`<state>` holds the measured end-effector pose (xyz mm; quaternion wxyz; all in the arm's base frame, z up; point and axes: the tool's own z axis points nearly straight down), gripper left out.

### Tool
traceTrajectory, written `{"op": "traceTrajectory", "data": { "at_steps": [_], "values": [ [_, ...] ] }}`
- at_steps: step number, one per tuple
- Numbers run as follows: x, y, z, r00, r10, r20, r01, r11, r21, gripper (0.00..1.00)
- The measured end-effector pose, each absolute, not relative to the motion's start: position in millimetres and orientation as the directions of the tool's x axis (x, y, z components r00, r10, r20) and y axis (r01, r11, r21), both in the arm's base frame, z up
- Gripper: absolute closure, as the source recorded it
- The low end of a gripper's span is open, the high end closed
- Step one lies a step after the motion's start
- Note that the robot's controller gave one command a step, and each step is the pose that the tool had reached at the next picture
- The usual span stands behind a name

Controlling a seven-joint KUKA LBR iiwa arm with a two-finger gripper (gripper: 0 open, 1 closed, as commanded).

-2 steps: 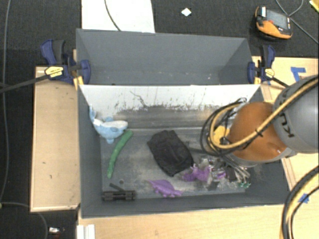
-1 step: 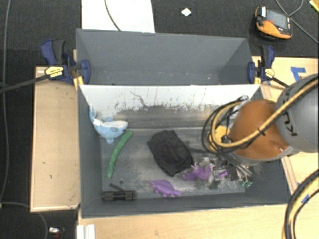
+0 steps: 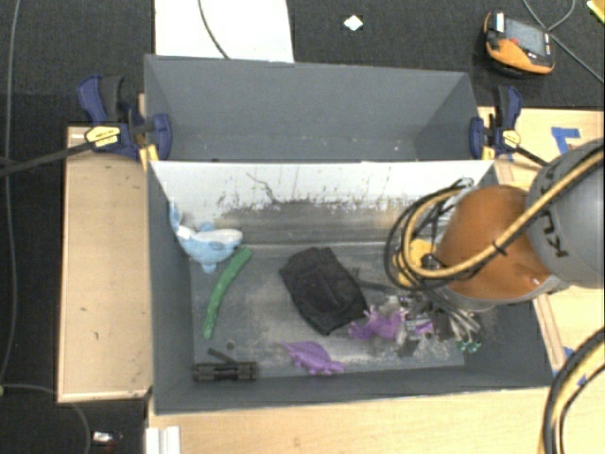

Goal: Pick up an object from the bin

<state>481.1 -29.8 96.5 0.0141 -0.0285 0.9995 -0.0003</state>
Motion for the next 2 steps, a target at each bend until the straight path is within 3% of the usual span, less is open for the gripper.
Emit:
{"op": "traceTrajectory", "data": {
  "at_steps": [1,2],
  "values": [
    [479.1,-30,125,-0.998,-0.057,-0.02,-0.057,0.998,0.0,1.0],
    [478.7,-29,176,-0.998,-0.057,-0.018,-0.057,0.998,0.0,1.0]
  ]
}}
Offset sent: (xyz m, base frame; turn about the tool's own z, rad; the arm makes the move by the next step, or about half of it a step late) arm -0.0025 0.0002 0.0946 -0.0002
